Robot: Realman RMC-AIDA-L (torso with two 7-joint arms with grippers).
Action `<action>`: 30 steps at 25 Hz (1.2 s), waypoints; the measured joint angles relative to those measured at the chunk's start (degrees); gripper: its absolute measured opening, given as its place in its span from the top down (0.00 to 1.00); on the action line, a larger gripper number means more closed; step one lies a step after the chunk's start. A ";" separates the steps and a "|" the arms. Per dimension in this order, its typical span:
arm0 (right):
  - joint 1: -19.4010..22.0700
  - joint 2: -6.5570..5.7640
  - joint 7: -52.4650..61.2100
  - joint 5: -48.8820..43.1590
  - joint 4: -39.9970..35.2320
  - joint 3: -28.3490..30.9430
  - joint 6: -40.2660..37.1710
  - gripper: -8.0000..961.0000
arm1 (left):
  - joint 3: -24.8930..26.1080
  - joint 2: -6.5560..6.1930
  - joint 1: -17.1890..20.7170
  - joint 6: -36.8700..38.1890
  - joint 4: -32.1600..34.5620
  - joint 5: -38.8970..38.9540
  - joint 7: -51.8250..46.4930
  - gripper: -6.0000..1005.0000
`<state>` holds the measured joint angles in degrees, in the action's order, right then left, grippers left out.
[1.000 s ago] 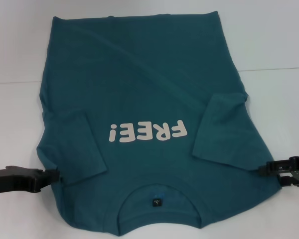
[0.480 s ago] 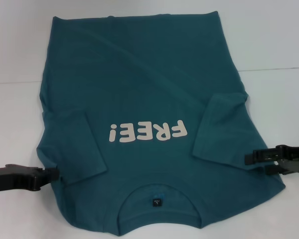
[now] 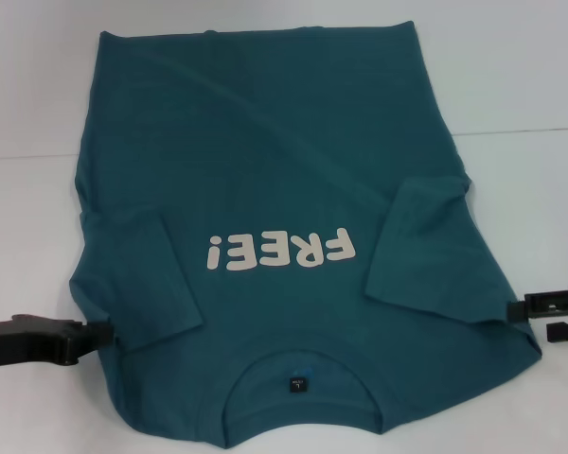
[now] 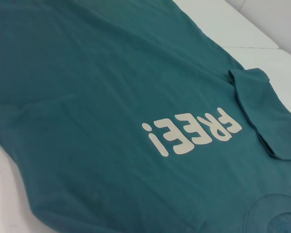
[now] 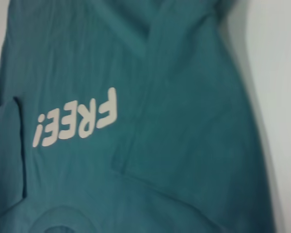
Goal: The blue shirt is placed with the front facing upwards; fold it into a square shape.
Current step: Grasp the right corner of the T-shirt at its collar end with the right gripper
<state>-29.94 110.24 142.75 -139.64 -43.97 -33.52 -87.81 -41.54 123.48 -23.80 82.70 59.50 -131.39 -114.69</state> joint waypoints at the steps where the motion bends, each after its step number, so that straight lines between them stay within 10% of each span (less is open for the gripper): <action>1: 0.16 -0.02 0.01 -0.05 0.00 -0.03 -0.02 0.02 | -0.01 0.00 -0.02 0.00 -0.03 0.00 0.00 0.94; 30: -1.68 2.33 -0.54 -2.13 2.93 -0.26 4.35 0.02 | 0.06 -0.04 -0.25 0.00 -0.09 0.09 0.09 0.94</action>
<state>-31.62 112.57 142.21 -141.77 -41.03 -33.78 -83.46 -41.48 123.44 -24.05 82.70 59.41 -131.30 -114.60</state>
